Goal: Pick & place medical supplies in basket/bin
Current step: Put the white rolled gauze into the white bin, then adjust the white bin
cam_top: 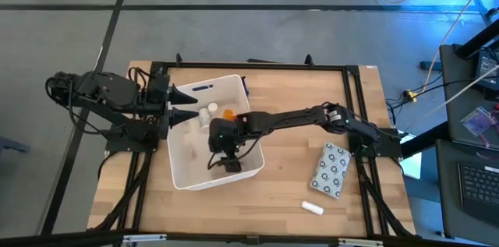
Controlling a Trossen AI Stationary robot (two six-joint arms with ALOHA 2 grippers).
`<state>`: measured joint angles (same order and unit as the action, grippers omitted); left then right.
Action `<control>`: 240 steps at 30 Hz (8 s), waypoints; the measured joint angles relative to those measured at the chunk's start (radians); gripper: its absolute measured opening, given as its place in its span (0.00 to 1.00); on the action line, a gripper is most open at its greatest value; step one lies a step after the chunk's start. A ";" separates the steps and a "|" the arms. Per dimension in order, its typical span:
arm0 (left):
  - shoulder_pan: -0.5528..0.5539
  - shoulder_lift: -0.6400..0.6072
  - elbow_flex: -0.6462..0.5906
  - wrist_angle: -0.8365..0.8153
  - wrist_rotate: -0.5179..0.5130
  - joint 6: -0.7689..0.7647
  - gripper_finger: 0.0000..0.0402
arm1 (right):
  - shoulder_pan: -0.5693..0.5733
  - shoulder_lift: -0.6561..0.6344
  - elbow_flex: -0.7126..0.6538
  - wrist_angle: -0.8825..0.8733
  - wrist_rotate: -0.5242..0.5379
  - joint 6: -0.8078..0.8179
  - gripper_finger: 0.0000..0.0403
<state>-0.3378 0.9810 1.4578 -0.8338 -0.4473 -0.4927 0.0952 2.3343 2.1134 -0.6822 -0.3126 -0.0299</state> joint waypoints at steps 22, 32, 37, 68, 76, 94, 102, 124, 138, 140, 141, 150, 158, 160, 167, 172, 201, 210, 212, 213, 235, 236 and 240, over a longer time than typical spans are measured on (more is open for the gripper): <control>0.000 0.006 0.000 -0.008 -0.013 -0.044 0.53 | 0.176 -0.407 0.002 -0.271 0.147 0.201 0.59; 0.000 0.046 0.000 -0.008 -0.034 -0.085 0.53 | 0.457 -0.432 -0.003 -0.648 0.403 0.606 0.59; -0.001 0.080 0.000 -0.008 -0.033 -0.101 0.53 | 0.596 -0.430 -0.044 -0.686 0.448 0.821 0.59; -0.016 0.142 0.000 -0.004 -0.003 -0.157 0.53 | 0.814 -0.431 -0.691 -0.336 0.342 1.286 0.59; -0.015 0.142 0.000 -0.004 -0.001 -0.157 0.53 | 0.793 -0.431 -0.878 -0.199 0.342 1.309 0.57; -0.015 0.141 0.000 -0.002 0.028 -0.159 0.53 | 0.742 -0.454 -0.806 -0.067 0.284 1.061 0.07; -0.015 0.138 0.000 0.142 0.032 -0.099 0.53 | 0.584 -0.599 -0.554 -0.187 0.439 0.823 0.11; -0.081 0.042 0.000 0.324 -0.004 0.040 0.53 | 0.070 -0.375 -0.138 0.126 0.274 -0.021 0.09; -0.094 0.032 0.000 0.298 -0.008 0.070 0.53 | 0.010 -0.100 -0.138 0.014 0.093 -0.073 0.10; -0.094 0.032 0.000 0.298 -0.008 0.070 0.53 | 0.010 -0.074 -0.138 -0.019 0.092 -0.082 0.11; -0.094 0.032 0.000 0.296 -0.008 0.070 0.53 | 0.010 -0.063 -0.138 -0.023 0.092 -0.084 0.11; -0.094 0.032 0.000 0.282 -0.008 0.070 0.53 | 0.011 -0.012 -0.136 -0.064 0.090 -0.082 0.12; -0.094 0.032 0.000 0.250 0.029 0.065 0.53 | 0.013 -0.010 -0.136 -0.075 0.046 -0.114 0.28; -0.094 0.032 0.000 0.244 0.029 0.061 0.53 | 0.014 -0.008 -0.137 -0.080 0.026 -0.112 0.36; -0.094 0.033 0.000 0.245 0.028 0.061 0.53 | 0.015 -0.006 -0.034 -0.186 0.060 -0.105 0.62; -0.094 0.034 0.000 0.246 0.023 0.071 0.53 | 0.014 -0.006 0.178 -0.322 0.131 -0.060 0.68; -0.090 0.450 0.000 0.716 0.051 0.289 0.43 | 0.530 -0.427 0.230 -0.806 0.697 0.950 0.69; -0.168 0.542 -0.001 0.691 0.067 0.247 0.17 | 0.747 -0.431 0.078 -0.827 0.846 1.198 0.69; -0.201 0.537 -0.001 0.650 0.087 0.244 0.07 | 0.757 -0.428 -0.004 -0.784 0.886 1.178 0.69; -0.220 0.535 -0.001 0.632 0.096 0.244 0.03 | 0.759 -0.427 -0.046 -0.758 0.911 1.175 0.69; -0.406 0.640 0.002 -0.039 0.151 -0.557 0.00 | 0.508 -0.428 -0.385 -0.158 0.800 0.630 0.69; -0.406 0.639 0.003 -0.068 0.148 -0.574 0.00 | 0.491 -0.428 -0.387 -0.125 0.775 0.583 0.69; -0.399 0.632 0.003 -0.147 0.114 -0.608 0.00 | 0.426 -0.428 -0.387 -0.082 0.753 0.481 0.69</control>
<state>-0.7369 1.6131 1.4612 -0.9808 -0.3335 -1.1003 0.5208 1.9060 1.7267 -0.7647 0.4402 0.4506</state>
